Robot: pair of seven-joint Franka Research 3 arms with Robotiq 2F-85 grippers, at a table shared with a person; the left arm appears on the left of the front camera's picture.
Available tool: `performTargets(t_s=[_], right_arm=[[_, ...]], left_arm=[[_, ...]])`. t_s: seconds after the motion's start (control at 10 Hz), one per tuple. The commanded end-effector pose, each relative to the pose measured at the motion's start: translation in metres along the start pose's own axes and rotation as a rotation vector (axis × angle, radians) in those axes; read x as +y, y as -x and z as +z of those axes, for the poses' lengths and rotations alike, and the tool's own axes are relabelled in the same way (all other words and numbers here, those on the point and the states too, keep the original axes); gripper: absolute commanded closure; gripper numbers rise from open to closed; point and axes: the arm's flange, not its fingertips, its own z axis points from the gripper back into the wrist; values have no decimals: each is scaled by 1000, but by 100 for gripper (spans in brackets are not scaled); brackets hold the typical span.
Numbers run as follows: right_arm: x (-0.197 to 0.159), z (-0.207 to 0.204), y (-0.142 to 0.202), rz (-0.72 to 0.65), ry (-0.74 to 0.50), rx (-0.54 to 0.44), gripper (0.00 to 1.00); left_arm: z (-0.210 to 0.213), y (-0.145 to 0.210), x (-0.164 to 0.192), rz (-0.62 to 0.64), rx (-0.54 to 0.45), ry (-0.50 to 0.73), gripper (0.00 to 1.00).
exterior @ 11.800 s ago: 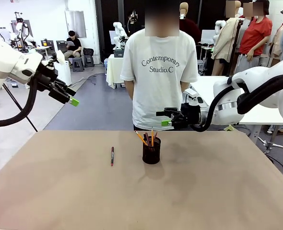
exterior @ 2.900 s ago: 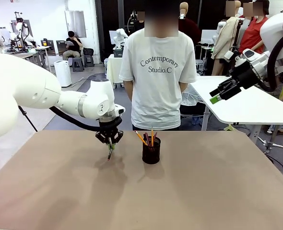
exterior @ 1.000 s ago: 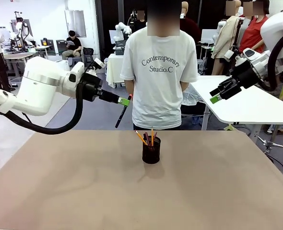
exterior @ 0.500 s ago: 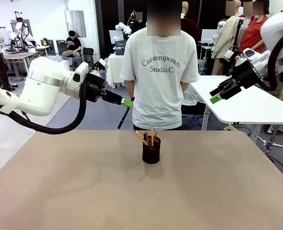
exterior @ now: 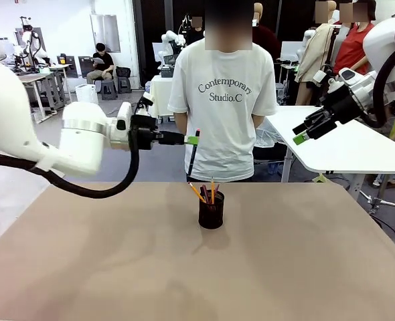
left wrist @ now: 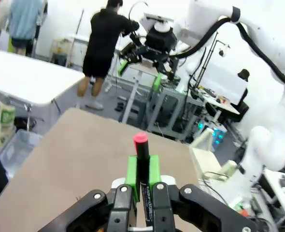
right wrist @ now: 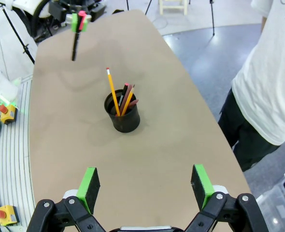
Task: Place the pens into the pen holder.
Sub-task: Pick up a writing instrument from the table and place it into the Pen holder.
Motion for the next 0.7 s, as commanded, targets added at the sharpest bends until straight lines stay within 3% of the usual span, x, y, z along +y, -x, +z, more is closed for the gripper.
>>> performTargets(t_s=[0.0,0.2,0.6], right_arm=[[-2,0,-3,3,9,-3,0],[-2,0,-3,3,9,-3,0],[-2,0,-3,3,9,-3,0]], left_arm=[[-19,0,11,-216,-45,-63,100],[-43,19,14,-291,14,-51,100],[-62,42,10,-366,-84,44,100]])
